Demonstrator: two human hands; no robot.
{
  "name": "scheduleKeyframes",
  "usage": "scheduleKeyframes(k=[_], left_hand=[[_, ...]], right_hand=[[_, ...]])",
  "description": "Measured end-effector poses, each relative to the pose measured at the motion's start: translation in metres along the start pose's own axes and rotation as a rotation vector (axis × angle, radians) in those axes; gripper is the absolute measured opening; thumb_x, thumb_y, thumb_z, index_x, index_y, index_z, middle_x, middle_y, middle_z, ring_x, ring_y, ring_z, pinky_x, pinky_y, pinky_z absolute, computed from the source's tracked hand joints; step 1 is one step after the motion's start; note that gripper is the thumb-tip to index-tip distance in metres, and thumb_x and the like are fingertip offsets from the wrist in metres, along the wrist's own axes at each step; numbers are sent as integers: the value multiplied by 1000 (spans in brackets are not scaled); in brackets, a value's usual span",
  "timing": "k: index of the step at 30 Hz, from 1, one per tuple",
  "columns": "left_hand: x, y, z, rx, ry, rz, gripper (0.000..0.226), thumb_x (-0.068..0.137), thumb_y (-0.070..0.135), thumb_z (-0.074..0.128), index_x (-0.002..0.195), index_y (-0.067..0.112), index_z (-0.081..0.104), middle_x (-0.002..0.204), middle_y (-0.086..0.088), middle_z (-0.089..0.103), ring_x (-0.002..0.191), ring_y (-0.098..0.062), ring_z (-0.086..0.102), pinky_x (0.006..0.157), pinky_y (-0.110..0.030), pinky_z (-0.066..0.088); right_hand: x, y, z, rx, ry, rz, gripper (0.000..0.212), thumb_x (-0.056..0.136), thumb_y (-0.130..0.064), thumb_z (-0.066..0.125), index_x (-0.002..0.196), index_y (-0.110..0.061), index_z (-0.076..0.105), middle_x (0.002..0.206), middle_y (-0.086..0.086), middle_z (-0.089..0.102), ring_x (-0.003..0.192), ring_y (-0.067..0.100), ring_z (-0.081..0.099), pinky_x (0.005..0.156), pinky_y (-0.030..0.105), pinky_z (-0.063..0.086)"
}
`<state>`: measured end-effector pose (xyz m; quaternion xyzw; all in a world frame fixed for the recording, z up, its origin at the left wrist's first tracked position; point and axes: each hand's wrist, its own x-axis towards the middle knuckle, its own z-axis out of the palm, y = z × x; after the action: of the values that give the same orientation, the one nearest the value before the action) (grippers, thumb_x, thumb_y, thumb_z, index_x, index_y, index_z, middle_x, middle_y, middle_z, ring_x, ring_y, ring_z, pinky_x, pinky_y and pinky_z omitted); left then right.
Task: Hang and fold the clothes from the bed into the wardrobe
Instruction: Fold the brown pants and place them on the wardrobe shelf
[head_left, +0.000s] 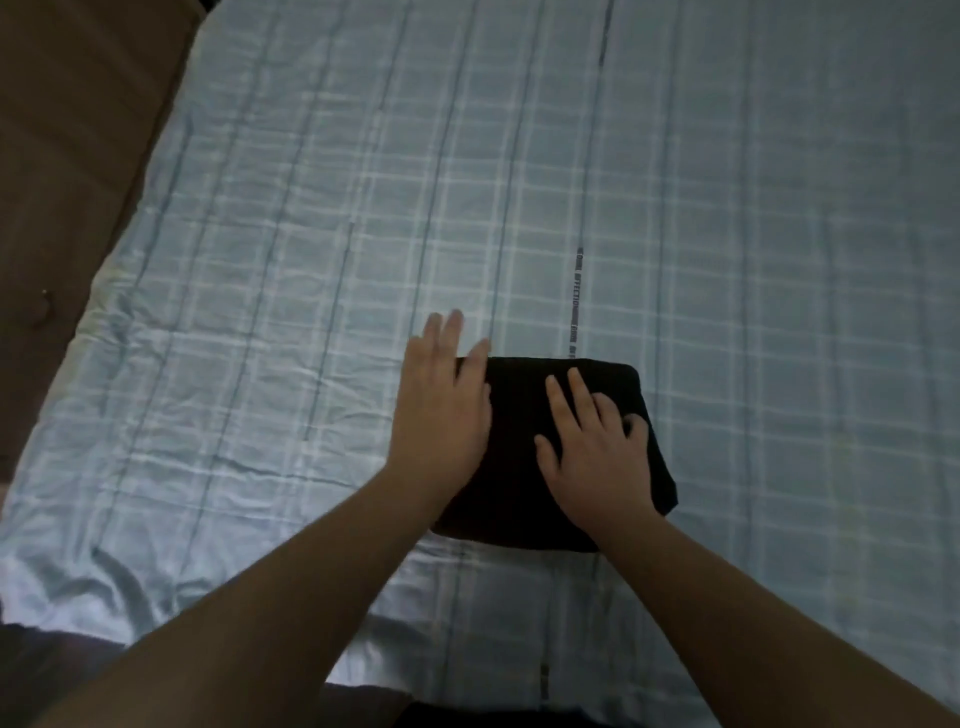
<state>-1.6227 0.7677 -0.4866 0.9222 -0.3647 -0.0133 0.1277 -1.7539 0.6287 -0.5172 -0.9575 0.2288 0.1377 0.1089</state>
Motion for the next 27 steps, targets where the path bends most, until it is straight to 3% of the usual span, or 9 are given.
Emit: scheduleKeyframes(k=[3, 7, 13, 16, 20, 27], left_hand=[[-36, 31, 12, 20, -146, 112, 60, 93, 33, 50, 149, 11, 41, 160, -16, 29, 150, -33, 17, 121, -54, 16], [-33, 5, 52, 71, -293, -68, 71, 97, 56, 36, 157, 22, 22, 164, -16, 14, 152, -37, 9, 121, -56, 10], [-23, -11, 84, 2, -406, -156, 77, 94, 60, 34, 158, 32, 4, 164, -22, 0, 151, -41, -4, 120, -58, 14], [-26, -16, 99, -45, -442, -173, 76, 93, 59, 35, 158, 33, 4, 163, -23, 0, 150, -43, -3, 120, -57, 17], [-19, -26, 117, -119, -486, -205, 76, 90, 61, 29, 157, 36, 5, 163, -23, 2, 150, -42, -1, 118, -55, 24], [-9, -36, 144, -85, -525, -253, 79, 84, 63, 27, 155, 40, 0, 163, -19, 1, 150, -38, -3, 118, -51, 24]], right_hand=[[13, 5, 10, -18, -16, -20, 67, 98, -57, 26, 158, -28, 16, 166, 7, 16, 152, 30, 14, 115, 62, 17], [28, 3, 20, 10, -30, -50, 69, 96, -61, 26, 158, -32, 15, 166, 10, 12, 151, 41, 2, 118, 65, 6], [38, 15, 41, 111, -7, 71, 71, 94, -62, 30, 158, -35, 13, 167, 8, 8, 151, 40, 0, 117, 66, 8], [41, 16, 61, 212, -43, 84, 73, 93, -60, 32, 158, -35, 10, 166, 11, 3, 151, 40, 0, 117, 63, 17], [56, 15, 78, 310, -57, 106, 73, 91, -60, 37, 156, -37, 15, 166, 10, 7, 151, 40, 3, 119, 57, 19], [76, 15, 100, 297, -76, 146, 73, 86, -58, 42, 153, -35, 24, 163, 9, 18, 148, 39, 14, 113, 59, 24]])
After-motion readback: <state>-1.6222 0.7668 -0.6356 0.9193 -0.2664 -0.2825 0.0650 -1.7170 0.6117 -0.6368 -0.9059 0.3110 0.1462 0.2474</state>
